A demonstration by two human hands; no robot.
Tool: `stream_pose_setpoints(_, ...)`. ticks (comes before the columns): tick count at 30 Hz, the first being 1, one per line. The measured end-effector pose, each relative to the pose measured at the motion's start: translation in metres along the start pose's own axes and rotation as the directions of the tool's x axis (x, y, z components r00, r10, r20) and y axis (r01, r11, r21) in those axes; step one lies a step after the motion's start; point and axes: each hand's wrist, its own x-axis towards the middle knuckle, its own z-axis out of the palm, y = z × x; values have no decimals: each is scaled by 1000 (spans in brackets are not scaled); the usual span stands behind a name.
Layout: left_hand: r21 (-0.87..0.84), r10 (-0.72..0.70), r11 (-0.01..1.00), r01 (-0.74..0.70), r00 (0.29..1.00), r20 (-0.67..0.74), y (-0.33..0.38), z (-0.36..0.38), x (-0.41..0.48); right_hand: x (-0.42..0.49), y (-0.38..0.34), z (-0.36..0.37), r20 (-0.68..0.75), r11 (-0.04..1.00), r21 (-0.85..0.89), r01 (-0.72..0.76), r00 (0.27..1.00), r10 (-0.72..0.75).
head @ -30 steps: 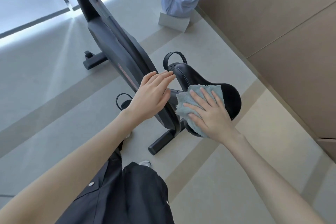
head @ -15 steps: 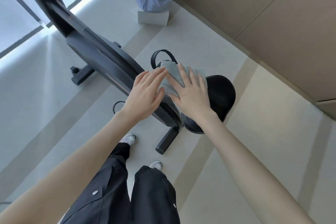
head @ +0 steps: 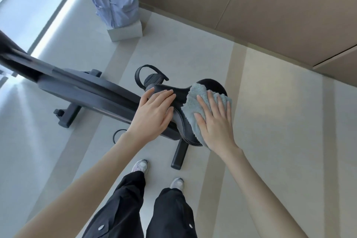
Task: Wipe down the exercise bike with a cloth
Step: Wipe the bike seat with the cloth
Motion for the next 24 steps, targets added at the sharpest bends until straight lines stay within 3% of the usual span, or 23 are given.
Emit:
stream_pose_setpoints(4, 13, 55, 998, -54, 995, -84, -4, -4, 14, 54, 10, -5, 14, 988, 48, -148, 989, 147)
stream_pose_setpoints(10, 1, 73, 997, -73, 994, -85, -6, -8, 20, 115, 25, -20, 220, 900, 204, -385, 914, 341)
stream_pose_setpoints(16, 1, 118, 993, -118, 992, -40, -12, -10, 15, 87, 21, -15, 106, 842, 304, -445, 894, 435)
stream_pose_setpoints(19, 3, 156, 988, -156, 988, -10, -18, -10, 12, 60, 16, -7, 34, 863, 255, -436, 896, 442)
stream_pose_setpoints(24, -26, 194, 981, -194, 981, 5, -24, -11, 4, 6, -5, 12, -58, 723, 459, -517, 794, 605)
